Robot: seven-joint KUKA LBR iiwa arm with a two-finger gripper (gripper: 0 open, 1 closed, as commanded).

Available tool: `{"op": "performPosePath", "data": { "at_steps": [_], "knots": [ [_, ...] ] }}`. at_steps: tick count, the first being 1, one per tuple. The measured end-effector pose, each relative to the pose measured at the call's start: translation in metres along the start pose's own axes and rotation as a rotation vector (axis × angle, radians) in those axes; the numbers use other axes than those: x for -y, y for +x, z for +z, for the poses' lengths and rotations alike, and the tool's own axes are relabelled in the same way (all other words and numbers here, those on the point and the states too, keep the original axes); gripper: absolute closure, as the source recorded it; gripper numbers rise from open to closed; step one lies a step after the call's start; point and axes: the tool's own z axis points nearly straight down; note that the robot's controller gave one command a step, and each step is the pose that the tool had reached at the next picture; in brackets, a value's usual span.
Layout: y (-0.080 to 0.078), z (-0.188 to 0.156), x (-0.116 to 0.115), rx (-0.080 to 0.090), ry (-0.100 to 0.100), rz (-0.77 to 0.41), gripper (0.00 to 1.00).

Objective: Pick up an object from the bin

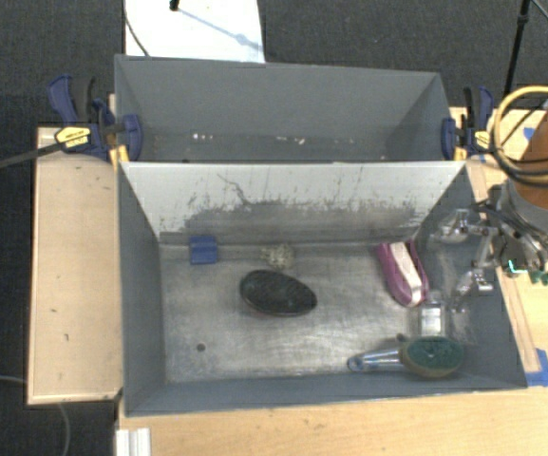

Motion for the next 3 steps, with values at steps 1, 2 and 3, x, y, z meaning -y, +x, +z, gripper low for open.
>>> {"op": "performPosePath", "data": {
  "at_steps": [1, 2, 3],
  "knots": [
    [-0.052, 0.064, -0.068, -0.001, -0.004, -0.143, 0.00],
    [-0.023, 0.083, -0.138, -0.003, -0.005, -0.300, 0.00],
    [-0.044, 0.154, -0.197, 0.002, -0.002, -0.331, 0.00]
  ]
}}
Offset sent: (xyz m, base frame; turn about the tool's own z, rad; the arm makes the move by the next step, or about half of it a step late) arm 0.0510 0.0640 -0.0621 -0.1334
